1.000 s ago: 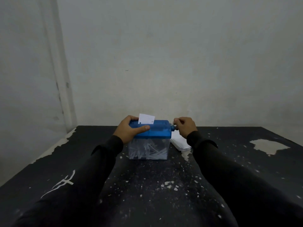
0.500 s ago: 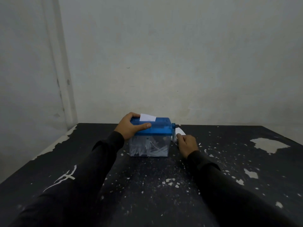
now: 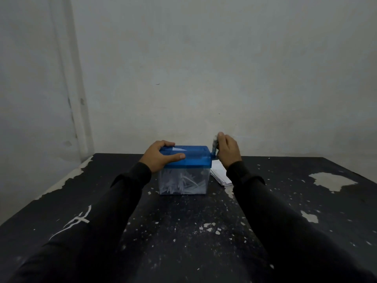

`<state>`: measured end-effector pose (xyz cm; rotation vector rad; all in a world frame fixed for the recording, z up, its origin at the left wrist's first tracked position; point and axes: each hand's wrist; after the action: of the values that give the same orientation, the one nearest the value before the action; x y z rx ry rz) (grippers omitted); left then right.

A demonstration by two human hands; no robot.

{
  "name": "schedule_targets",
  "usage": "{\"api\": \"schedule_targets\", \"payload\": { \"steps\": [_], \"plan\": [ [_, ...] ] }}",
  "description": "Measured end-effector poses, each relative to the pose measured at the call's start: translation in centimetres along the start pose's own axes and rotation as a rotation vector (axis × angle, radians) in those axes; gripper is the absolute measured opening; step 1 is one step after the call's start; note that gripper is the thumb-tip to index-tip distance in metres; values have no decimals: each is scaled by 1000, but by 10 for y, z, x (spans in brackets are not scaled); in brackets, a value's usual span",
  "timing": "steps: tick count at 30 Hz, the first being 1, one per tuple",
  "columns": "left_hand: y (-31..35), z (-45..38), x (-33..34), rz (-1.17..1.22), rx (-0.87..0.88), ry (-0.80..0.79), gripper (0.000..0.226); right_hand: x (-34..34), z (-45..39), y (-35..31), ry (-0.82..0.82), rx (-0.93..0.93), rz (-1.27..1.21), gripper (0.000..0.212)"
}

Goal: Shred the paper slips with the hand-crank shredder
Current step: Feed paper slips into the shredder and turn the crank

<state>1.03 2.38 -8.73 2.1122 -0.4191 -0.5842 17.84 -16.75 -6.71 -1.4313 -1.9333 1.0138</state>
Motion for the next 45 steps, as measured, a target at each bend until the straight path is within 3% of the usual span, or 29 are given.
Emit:
{"api": "schedule_targets", "payload": {
  "steps": [6,10,15,18,24,31,34,36,38,40,45],
  "plan": [
    [0,0,0,22,0,-1,80,10,-30,18,141,67,115,23],
    [-2,1,1,39,-11,-9,74,10,-23,35,66,110,262,22],
    [-2,1,-1,37,-14,-31,83,-3,2,56,-10,91,435,27],
    [-1,0,-2,57,-16,-34,84,-11,8,54,-99,93,527,38],
    [-2,2,2,69,-22,-18,90,-25,41,61,-170,213,265,46],
    [2,2,0,64,-28,-40,91,-29,35,35,85,101,24,50],
    [0,2,0,61,-35,-44,83,-41,26,61,213,-6,333,38],
    [0,2,0,76,-37,-35,84,-51,20,83,90,82,661,18],
    [-1,2,0,84,-38,-31,86,-55,17,102,-69,238,941,49],
    [0,2,0,97,-49,-40,84,-53,15,107,-123,328,1006,65],
    [0,3,1,106,-52,-27,88,-57,17,97,-18,356,862,41]
  ]
}}
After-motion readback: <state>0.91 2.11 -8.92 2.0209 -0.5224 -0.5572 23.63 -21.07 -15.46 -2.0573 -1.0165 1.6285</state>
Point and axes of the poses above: each hand's wrist, its own z-axis away from the middle knuckle, its own x-axis out of the palm, y = z × x, and after that the axes turned 13 degrees about y, right-handed
